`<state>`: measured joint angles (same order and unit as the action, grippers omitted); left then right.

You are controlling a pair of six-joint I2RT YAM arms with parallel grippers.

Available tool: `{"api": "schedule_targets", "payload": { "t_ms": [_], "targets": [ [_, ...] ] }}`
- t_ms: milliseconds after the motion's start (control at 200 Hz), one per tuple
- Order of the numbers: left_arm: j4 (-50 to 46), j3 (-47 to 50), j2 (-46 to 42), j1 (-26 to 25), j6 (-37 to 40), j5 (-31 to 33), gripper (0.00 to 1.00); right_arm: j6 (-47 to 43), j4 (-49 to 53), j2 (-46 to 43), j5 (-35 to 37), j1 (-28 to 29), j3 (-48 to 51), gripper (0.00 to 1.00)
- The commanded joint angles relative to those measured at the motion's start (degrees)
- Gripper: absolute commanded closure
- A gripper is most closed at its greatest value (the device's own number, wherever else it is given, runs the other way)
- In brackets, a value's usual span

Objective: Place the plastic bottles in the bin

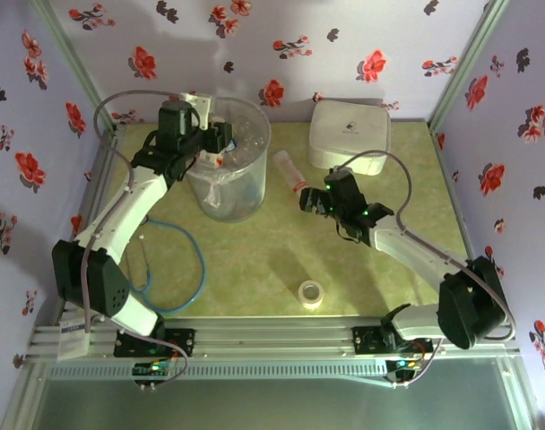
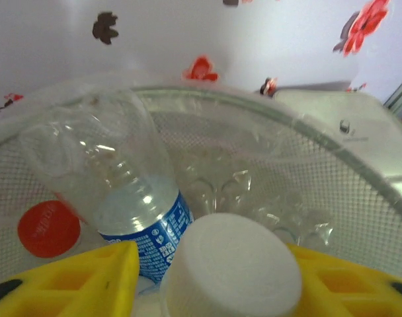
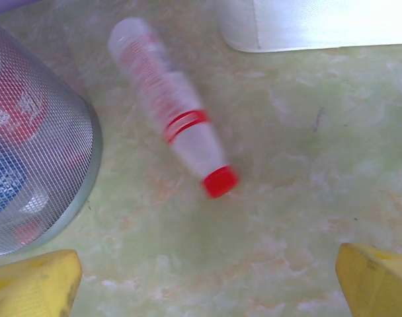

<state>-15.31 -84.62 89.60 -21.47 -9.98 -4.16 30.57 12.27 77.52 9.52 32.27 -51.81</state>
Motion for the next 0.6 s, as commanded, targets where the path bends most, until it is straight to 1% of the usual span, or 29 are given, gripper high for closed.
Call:
{"api": "schedule_targets", "payload": {
  "t_ms": [0, 55, 130, 200, 300, 390, 465, 595],
  "targets": [
    [-17.81, -0.92, 4.06, -0.2, -1.67, 0.41, 0.42, -1.47, -0.17, 3.57, -1.59, -0.34, -3.82, 0.01],
    [-19.22, -2.26, 4.26, 0.4, -0.69, 2.97, 0.42, -3.71, 0.05, 5.76, -2.75, -0.98, -5.69, 0.03],
    [-19.93, -2.54, 3.81, 1.67, -0.15, 5.51, 0.47, -7.3, 1.51, 8.86, -3.54, -1.81, -8.62, 0.04],
    [-19.12, -1.6, 2.74, 2.86, -0.13, 6.02, 0.52, -12.11, 2.66, 11.12, -3.2, -2.83, -10.95, 0.06],
    [-19.8, -1.25, 2.33, 3.77, 0.6, 7.68, 0.54, -17.91, 3.18, 14.0, -3.86, -5.35, -13.95, 0.1],
    [-20.15, -0.67, 2.07, 4.54, 0.75, 9.26, 0.54, -22.3, 3.31, 16.79, -4.01, -8.04, -16.67, 0.13],
    [-20.12, -0.81, 2.59, 5.09, 0.66, 9.37, 0.53, -26.61, 3.44, 19.98, -6.79, -9.47, -18.99, 0.14],
    [-21.94, -3.47, 6.0, 6.18, 0.58, 11.99, 0.5, -38.24, 7.01, 27.3, -8.43, -9.63, -24.74, 0.08]
  ]
}}
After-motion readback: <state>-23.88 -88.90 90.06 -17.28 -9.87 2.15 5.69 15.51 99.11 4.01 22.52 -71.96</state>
